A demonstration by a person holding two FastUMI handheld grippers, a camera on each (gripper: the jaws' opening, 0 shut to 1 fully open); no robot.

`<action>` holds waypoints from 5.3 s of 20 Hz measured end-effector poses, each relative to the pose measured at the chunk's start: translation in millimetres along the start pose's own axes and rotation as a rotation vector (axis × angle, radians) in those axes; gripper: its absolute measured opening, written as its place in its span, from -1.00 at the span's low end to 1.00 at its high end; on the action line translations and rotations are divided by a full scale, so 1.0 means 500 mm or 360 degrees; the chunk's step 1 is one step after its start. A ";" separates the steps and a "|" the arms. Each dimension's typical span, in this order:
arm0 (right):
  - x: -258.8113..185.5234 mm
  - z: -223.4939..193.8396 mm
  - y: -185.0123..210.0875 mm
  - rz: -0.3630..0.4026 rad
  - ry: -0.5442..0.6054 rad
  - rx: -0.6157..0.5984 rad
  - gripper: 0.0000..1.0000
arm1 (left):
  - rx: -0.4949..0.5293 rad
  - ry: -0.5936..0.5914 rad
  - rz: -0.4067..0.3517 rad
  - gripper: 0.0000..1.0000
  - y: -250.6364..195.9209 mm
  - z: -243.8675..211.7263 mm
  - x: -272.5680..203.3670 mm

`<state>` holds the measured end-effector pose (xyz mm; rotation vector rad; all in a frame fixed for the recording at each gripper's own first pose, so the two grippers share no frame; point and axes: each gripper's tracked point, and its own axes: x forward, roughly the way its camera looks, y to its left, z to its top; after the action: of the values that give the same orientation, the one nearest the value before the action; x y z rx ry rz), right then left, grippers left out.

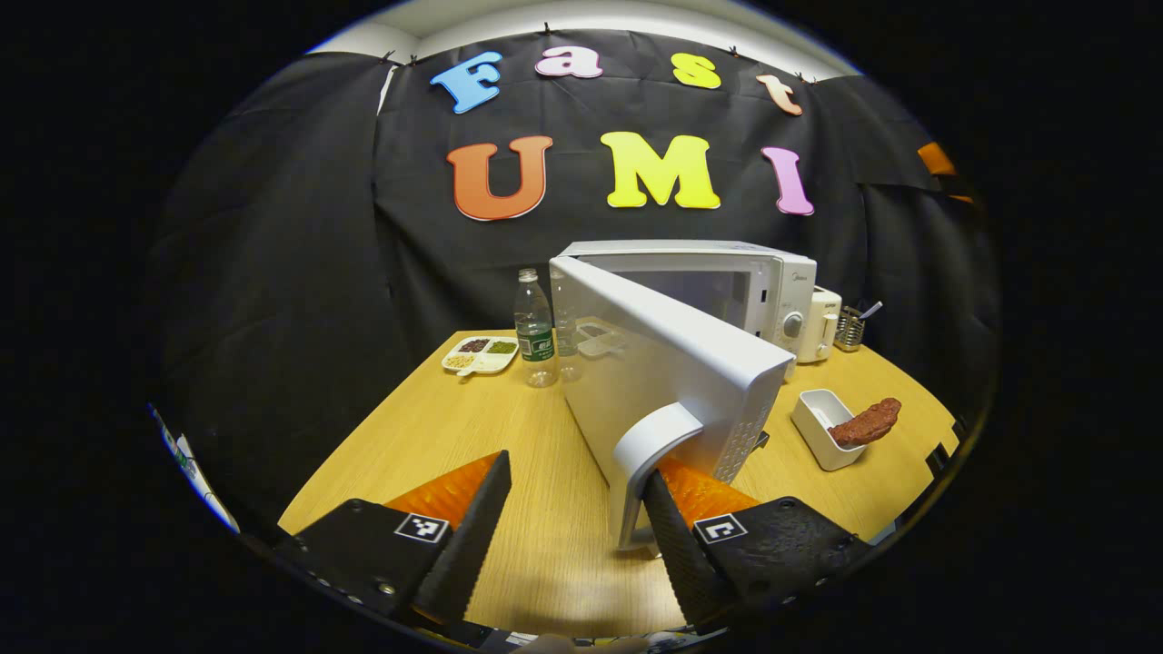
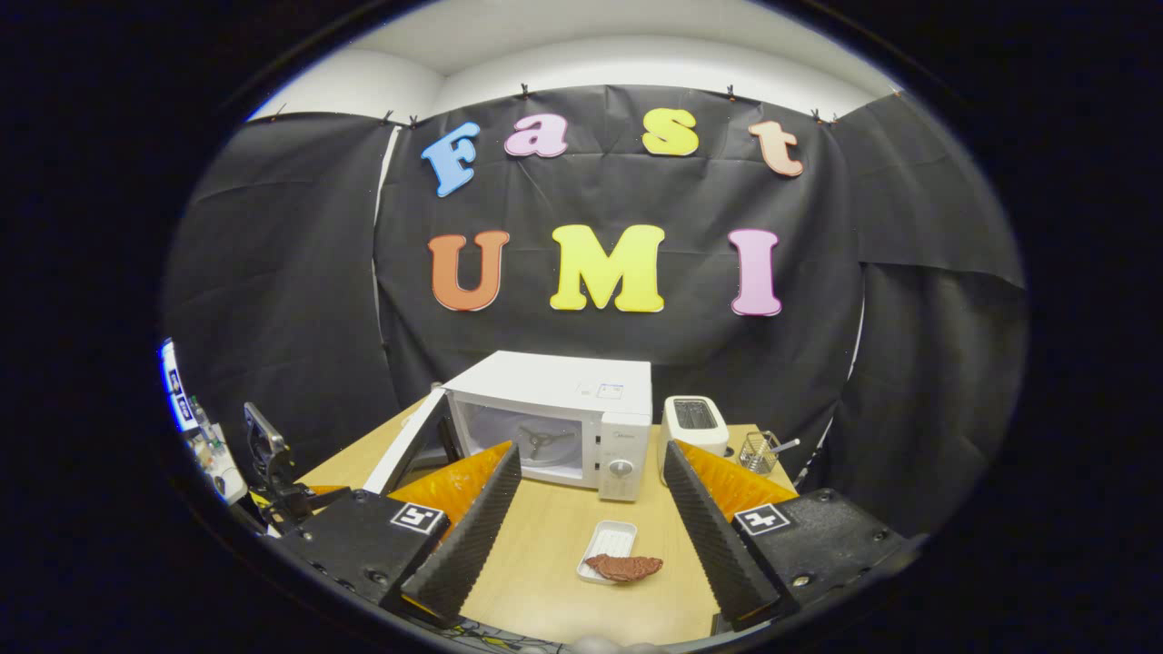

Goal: Open the microwave oven with the left hand, put the food in, and close the microwave oven.

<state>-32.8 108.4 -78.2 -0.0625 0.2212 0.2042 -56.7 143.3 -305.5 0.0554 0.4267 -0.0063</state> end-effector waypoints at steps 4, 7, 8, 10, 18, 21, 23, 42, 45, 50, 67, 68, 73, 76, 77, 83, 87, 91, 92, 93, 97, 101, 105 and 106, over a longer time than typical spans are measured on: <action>0.003 -0.010 0.003 0.0003 0.0015 0.0011 1.00 | -0.0006 0.0014 0.0036 0.77 0.047 -0.009 -0.011; 0.007 -0.017 0.011 0.0012 0.0026 0.0004 1.00 | -0.0041 0.0033 0.0024 0.89 0.070 -0.014 -0.018; 0.007 -0.020 0.013 0.0015 0.0030 0.0008 0.92 | -0.0052 0.0055 0.0026 0.93 0.076 -0.018 -0.022; 0.008 -0.027 0.023 0.0029 0.0040 0.0016 1.00 | -0.0046 0.0050 0.0036 0.94 0.091 -0.017 -0.030; 0.031 -0.080 0.026 0.0039 0.0072 0.0002 1.00 | -0.0008 -0.0012 0.0216 0.94 0.214 0.003 -0.096; 0.050 -0.146 -0.001 0.0032 0.0140 0.0043 1.00 | 0.0016 -0.0028 0.0259 0.93 0.229 0.016 -0.121; 0.063 -0.201 -0.024 0.0024 0.0184 0.0073 1.00 | 0.0009 -0.0039 0.0253 0.93 0.221 0.029 -0.141; 0.280 -0.591 -0.131 0.0286 0.0688 0.0891 0.85 | -0.0069 -0.0316 0.0039 0.93 -0.115 0.384 -0.153; 0.307 -0.605 -0.134 0.0371 0.0806 0.1031 0.15 | -0.0066 -0.0298 0.0122 0.92 -0.132 0.395 -0.146; 0.301 -0.576 -0.107 0.0624 0.0912 0.1155 -0.53 | -0.0096 -0.0264 0.0284 1.00 -0.156 0.398 -0.147; 0.435 -0.308 0.069 0.0721 0.0546 0.1189 -0.70 | -0.0034 -0.0215 0.0216 0.93 -0.131 0.369 -0.129; 0.461 -0.300 0.102 0.0701 0.0489 0.1229 -0.70 | -0.0025 -0.0209 0.0197 0.93 -0.117 0.366 -0.129; 0.575 -0.242 0.254 0.0648 0.0251 0.1566 -0.71 | -0.0016 -0.0148 0.0179 0.93 -0.037 0.330 -0.122; 0.639 -0.227 0.302 0.0538 0.0092 0.1611 -0.70 | -0.0008 -0.0127 0.0154 0.93 -0.005 0.314 -0.112; 0.659 -0.222 0.316 0.0502 0.0040 0.1640 -0.70 | -0.0001 -0.0118 0.0142 0.93 0.005 0.306 -0.107; 0.777 -0.257 0.337 0.0194 -0.0130 0.1824 -0.70 | 0.0033 -0.0088 0.0091 0.93 0.063 0.270 -0.084; 0.858 -0.313 0.335 0.0010 -0.0105 0.1888 -0.70 | 0.0024 -0.0072 0.0050 0.93 0.085 0.251 -0.078; 0.907 -0.347 0.326 -0.0135 -0.0114 0.1893 -0.70 | 0.0075 -0.0072 0.0056 0.93 0.114 0.238 -0.067; 0.914 -0.349 0.326 -0.0133 -0.0142 0.1888 -0.70 | 0.0068 -0.0065 0.0051 0.93 0.116 0.231 -0.065; 0.921 -0.352 0.319 -0.0151 -0.0149 0.1868 -0.70 | 0.0064 -0.0067 0.0047 0.93 0.118 0.230 -0.062; 0.939 -0.359 0.299 -0.0250 -0.0158 0.1578 -0.78 | 0.0048 -0.0062 0.0058 0.93 0.133 0.225 -0.057; 0.937 -0.380 0.285 -0.0313 -0.0115 0.1350 -0.26 | 0.0045 -0.0038 0.0045 0.93 0.127 0.213 -0.050; 0.924 -0.359 0.264 -0.0348 -0.0148 0.1185 0.46 | 0.0096 -0.0052 0.0050 0.93 0.123 0.220 -0.053; 0.925 -0.361 0.261 -0.0347 -0.0141 0.1151 0.66 | 0.0105 -0.0049 0.0048 0.93 0.119 0.217 -0.054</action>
<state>343.6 310.6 -362.7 0.6367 0.1879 -0.0985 -35.5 196.7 -192.5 0.1263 0.3950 0.0083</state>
